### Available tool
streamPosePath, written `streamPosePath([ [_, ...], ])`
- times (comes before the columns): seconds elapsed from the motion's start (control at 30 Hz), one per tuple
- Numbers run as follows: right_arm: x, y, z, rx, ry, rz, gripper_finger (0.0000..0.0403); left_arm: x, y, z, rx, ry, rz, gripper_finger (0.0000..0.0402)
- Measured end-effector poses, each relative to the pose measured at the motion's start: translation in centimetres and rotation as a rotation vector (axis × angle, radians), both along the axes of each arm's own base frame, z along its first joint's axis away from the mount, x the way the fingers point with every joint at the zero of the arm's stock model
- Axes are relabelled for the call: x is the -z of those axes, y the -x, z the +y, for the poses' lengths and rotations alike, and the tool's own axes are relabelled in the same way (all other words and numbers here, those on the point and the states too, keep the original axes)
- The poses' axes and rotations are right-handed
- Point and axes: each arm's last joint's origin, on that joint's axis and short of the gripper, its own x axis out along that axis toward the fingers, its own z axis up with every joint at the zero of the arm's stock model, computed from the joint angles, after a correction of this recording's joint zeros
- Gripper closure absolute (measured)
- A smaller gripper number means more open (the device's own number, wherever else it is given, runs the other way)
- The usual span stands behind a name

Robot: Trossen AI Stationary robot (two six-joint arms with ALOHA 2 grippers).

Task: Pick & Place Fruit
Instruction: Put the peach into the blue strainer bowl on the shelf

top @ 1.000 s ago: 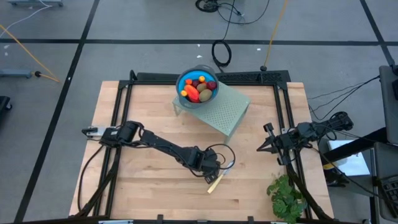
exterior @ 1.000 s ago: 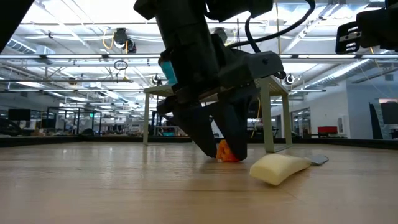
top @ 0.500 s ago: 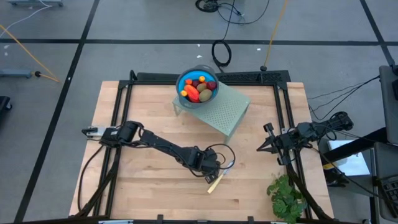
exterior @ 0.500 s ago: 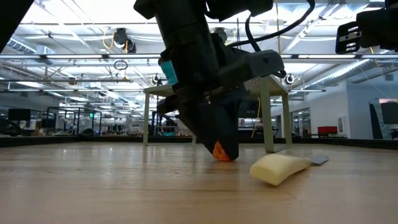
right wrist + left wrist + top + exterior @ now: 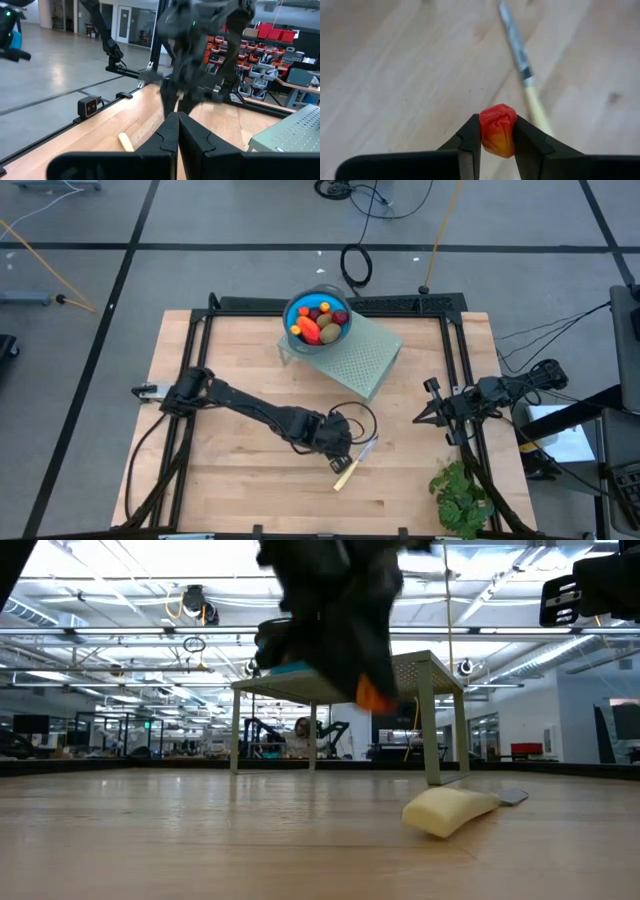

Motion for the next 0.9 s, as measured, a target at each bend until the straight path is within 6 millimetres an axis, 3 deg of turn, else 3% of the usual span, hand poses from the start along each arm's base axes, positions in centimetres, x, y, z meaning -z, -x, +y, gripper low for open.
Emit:
streamPosePath([
  [0.57, 0.0, 0.0, 0.0, 0.0, -0.002, 0.0, 0.0403, -14.7, 4.4, 1.6, -0.118, 0.126, -0.508, 0.0321],
  [0.7, 0.0, 0.0, 0.0, -0.001, 0.0, 0.003, 0.0403, -16.6, 5.2, 1.9, -0.162, 0.133, -0.597, 0.0321],
  [0.9, 0.0, 0.0, 0.0, -0.001, -0.001, 0.003, 0.0403, -17.5, 5.3, 2.1, -0.192, 0.152, -0.661, 0.0321],
])
